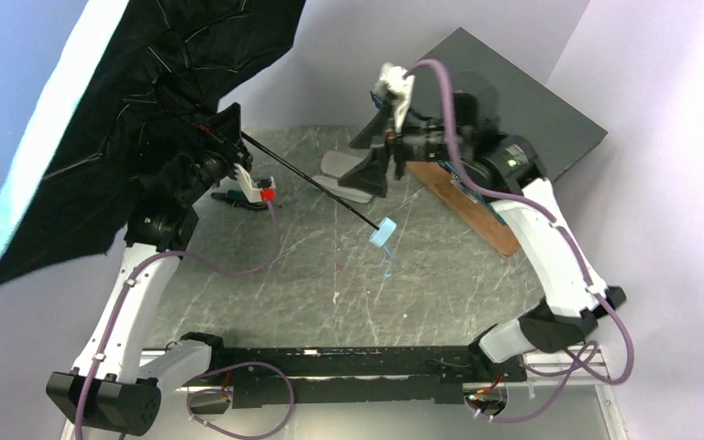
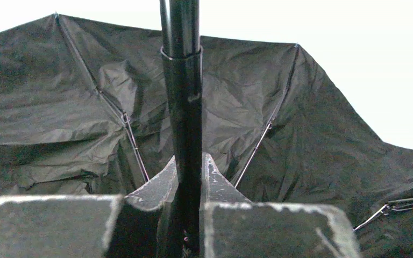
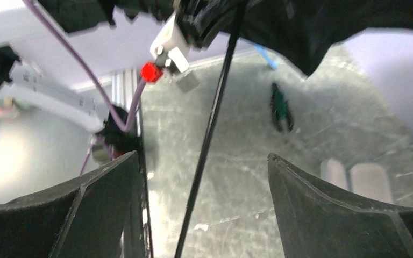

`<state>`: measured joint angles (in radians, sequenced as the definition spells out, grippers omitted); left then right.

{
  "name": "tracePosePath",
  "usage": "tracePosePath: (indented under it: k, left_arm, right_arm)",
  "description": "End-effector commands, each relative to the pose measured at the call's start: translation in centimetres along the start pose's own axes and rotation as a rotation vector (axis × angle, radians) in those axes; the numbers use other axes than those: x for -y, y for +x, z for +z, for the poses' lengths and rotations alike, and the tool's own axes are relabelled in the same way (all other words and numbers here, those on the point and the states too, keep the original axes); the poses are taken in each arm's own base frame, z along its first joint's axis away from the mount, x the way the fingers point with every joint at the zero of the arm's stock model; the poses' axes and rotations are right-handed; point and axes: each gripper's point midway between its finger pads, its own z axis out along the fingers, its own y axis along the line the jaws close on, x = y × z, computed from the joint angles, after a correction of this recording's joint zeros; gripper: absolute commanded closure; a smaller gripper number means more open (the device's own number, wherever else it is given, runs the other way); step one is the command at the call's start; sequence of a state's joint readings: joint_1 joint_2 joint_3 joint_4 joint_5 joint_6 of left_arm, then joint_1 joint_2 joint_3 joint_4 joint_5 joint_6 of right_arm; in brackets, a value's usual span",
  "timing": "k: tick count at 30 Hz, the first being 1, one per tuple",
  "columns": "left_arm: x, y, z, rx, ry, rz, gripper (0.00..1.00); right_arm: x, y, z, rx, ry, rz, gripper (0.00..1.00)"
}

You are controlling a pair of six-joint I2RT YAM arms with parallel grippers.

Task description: Open the umbrella

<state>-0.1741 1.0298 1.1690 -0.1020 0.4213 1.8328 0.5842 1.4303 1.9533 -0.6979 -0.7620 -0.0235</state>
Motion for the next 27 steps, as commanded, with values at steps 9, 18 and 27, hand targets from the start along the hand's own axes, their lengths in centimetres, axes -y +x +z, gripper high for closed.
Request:
tracePosePath:
  k: [9, 18, 27]
  left_arm:
    - [-5.0, 0.0, -2.1, -0.029, -0.123, 0.159, 0.97]
    - [-4.9, 3.1, -3.4, -0.165, -0.089, 0.156, 0.98]
    - [-4.5, 8.6, -5.5, -0.363, -0.068, 0.227, 0.95]
  right_arm:
    - [-0.8, 9.2, 4.2, -0.419, 0.052, -0.045, 0.17]
    - [-0.2, 17.0, 1.3, -0.704, 0.101, -0.056, 0.54]
    - [-2.6, 20.9, -2.0, -0.85, -0.002, -0.032, 1.0]
